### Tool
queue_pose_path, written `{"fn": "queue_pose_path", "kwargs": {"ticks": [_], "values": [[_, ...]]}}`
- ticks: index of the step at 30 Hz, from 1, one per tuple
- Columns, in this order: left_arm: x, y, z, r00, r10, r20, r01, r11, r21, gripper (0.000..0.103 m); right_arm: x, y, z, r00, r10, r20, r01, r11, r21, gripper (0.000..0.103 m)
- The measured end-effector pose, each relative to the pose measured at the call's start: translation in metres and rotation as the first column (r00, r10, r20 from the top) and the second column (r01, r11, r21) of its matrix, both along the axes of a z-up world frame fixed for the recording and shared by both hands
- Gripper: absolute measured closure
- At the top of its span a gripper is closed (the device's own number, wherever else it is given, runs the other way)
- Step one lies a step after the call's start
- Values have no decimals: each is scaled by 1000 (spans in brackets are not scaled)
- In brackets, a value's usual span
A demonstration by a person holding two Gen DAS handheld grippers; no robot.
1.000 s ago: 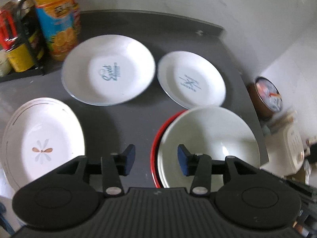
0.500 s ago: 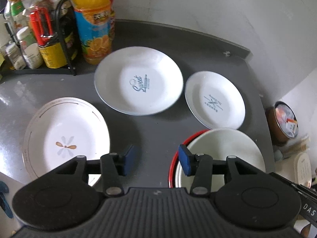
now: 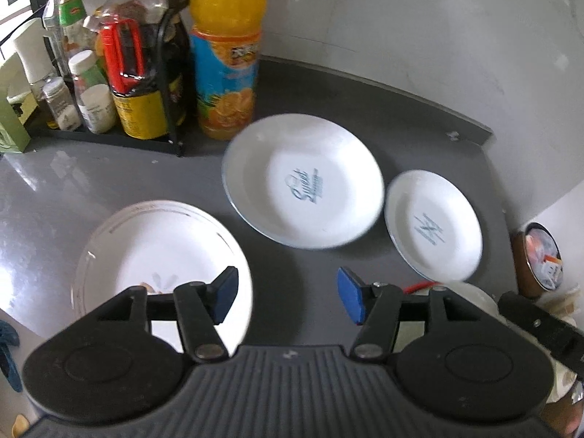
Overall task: Organize plates and bowls
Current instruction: 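Move both grippers toward the white 'Sweet' plate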
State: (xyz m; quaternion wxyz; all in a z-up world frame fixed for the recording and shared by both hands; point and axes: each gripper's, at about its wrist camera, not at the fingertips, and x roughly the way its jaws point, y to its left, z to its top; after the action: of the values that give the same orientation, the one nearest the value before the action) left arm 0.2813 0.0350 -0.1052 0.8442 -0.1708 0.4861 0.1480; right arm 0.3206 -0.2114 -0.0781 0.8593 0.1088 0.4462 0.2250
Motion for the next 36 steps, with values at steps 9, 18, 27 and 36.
{"fn": "queue_pose_path", "kwargs": {"ticks": [9, 18, 27, 36], "values": [[27, 51, -18, 1000, -1, -11, 0, 1000, -24, 44, 32, 49, -15, 998, -33, -48, 33, 999, -9, 62], [63, 90, -39, 998, -53, -26, 52, 998, -32, 44, 64, 89, -27, 990, -95, -108, 94, 995, -12, 59], [93, 116, -66, 995, -93, -40, 92, 995, -41, 44, 97, 111, -63, 960, -180, -216, 165, 982, -88, 59], [114, 129, -93, 990, -123, -68, 118, 990, -80, 45, 113, 124, -92, 921, -245, -303, 203, 966, -162, 59]]}}
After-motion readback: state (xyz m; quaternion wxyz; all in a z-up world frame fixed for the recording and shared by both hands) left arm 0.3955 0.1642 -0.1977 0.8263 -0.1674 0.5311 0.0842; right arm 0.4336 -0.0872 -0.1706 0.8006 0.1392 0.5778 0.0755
